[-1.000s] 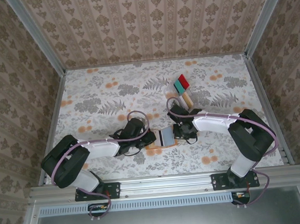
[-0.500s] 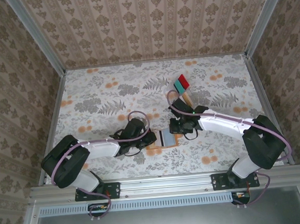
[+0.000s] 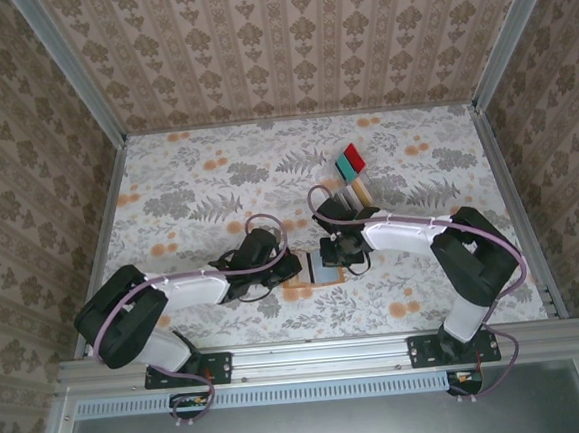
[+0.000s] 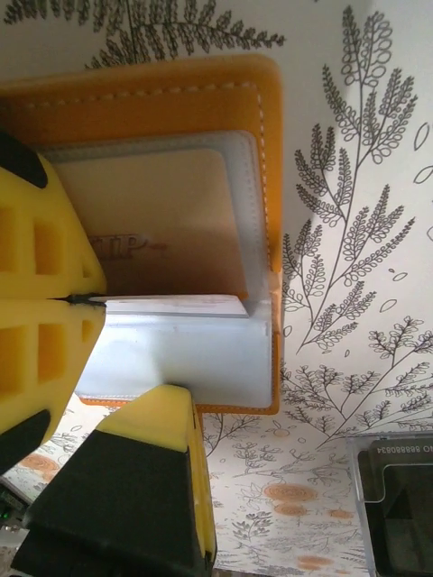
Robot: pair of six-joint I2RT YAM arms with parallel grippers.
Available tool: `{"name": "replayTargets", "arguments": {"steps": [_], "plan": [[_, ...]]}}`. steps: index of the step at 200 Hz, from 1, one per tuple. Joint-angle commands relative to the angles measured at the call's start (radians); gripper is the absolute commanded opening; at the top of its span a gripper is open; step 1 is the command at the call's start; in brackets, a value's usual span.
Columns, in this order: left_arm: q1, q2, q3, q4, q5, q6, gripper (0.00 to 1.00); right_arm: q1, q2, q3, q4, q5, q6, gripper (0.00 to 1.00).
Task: Put the credit cards into the card holder
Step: Insert the credit card into the card slot.
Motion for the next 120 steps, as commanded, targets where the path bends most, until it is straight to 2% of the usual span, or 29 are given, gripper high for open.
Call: {"name": "replayTargets", "arguments": {"steps": [1, 63, 120], "plan": [[0.001, -0.02, -0.031, -0.051, -0.022, 0.004, 0.06, 0.001, 0.013, -0.046, -0.023, 0.053, 0.034, 0.12], [0.002, 0.065, 0.009, 0.002, 0.032, 0.008, 0.06, 0.0, 0.023, -0.051, -0.007, 0.034, 0.036, 0.12], [0.001, 0.084, 0.024, -0.005, 0.046, 0.015, 0.09, 0.0, 0.019, -0.049, -0.003, 0.03, 0.037, 0.14]]}}
